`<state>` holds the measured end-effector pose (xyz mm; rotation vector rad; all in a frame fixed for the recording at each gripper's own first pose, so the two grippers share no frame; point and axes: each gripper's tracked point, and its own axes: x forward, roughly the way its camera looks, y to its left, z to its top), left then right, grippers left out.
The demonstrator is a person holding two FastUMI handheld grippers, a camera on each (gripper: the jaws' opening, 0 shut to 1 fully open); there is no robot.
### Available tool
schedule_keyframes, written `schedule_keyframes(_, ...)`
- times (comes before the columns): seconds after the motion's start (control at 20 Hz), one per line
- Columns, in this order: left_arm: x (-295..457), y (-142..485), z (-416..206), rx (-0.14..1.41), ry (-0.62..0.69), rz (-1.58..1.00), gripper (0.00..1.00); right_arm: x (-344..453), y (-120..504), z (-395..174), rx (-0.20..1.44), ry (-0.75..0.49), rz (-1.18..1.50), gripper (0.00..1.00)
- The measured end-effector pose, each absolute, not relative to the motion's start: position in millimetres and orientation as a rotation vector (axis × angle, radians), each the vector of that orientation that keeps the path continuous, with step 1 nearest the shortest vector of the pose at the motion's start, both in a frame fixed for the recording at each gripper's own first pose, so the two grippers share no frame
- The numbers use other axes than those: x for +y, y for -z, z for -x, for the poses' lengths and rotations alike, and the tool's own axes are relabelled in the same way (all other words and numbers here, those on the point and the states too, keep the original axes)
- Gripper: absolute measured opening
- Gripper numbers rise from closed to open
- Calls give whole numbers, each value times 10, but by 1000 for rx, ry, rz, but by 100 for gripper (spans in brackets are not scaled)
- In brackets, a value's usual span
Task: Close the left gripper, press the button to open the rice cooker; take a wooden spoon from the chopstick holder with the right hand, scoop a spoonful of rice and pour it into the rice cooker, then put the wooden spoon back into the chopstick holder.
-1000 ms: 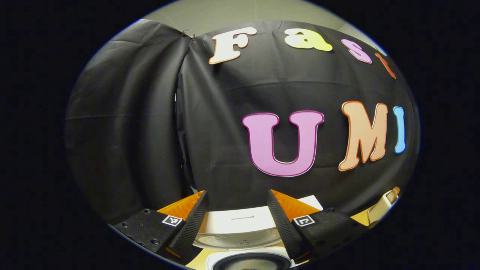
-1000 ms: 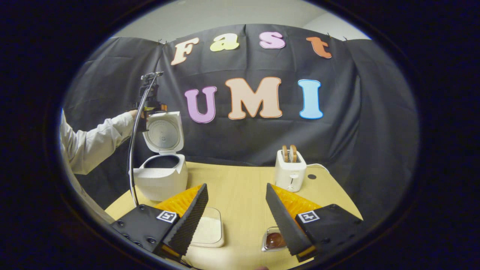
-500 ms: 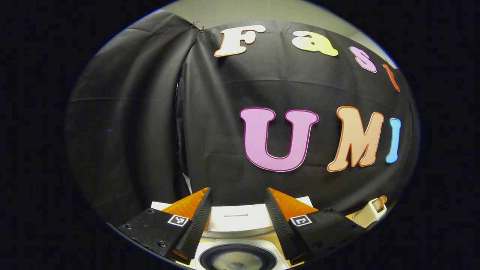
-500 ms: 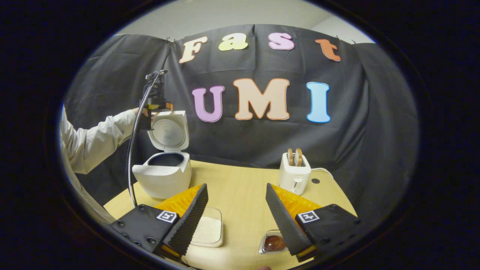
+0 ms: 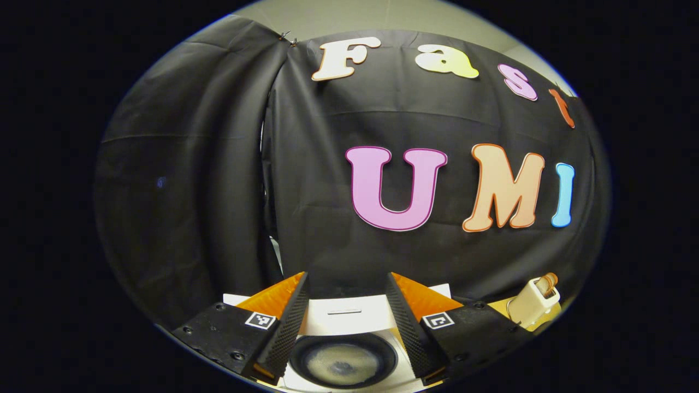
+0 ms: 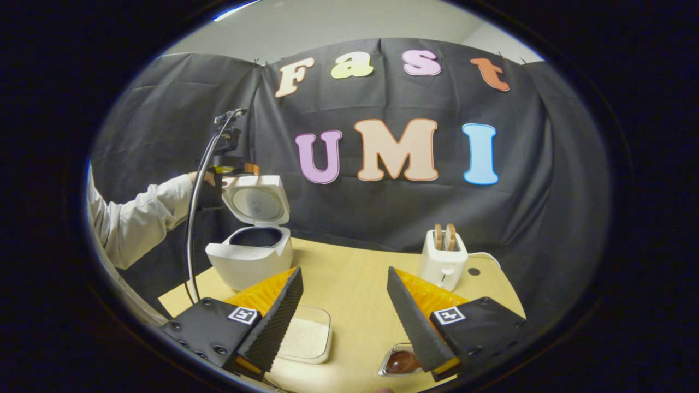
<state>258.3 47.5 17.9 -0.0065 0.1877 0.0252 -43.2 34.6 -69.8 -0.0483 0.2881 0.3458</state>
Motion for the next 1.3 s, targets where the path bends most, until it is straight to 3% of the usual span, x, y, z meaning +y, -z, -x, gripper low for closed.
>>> schedule_keyframes(0.65, 426, 665, -1865, 316, -4, 91, 82, 293, 676, 610, 308, -436, 112, 96)
schedule_keyframes(0.8, 411, 802, -1791, 306, 2, 71, 82, 315, 672, 639, 317, -447, 115, 100)
schedule_keyframes(1.3, 403, 1315, -1674, 393, -12, 28, 82, 401, 697, 587, 310, -475, 156, 97)
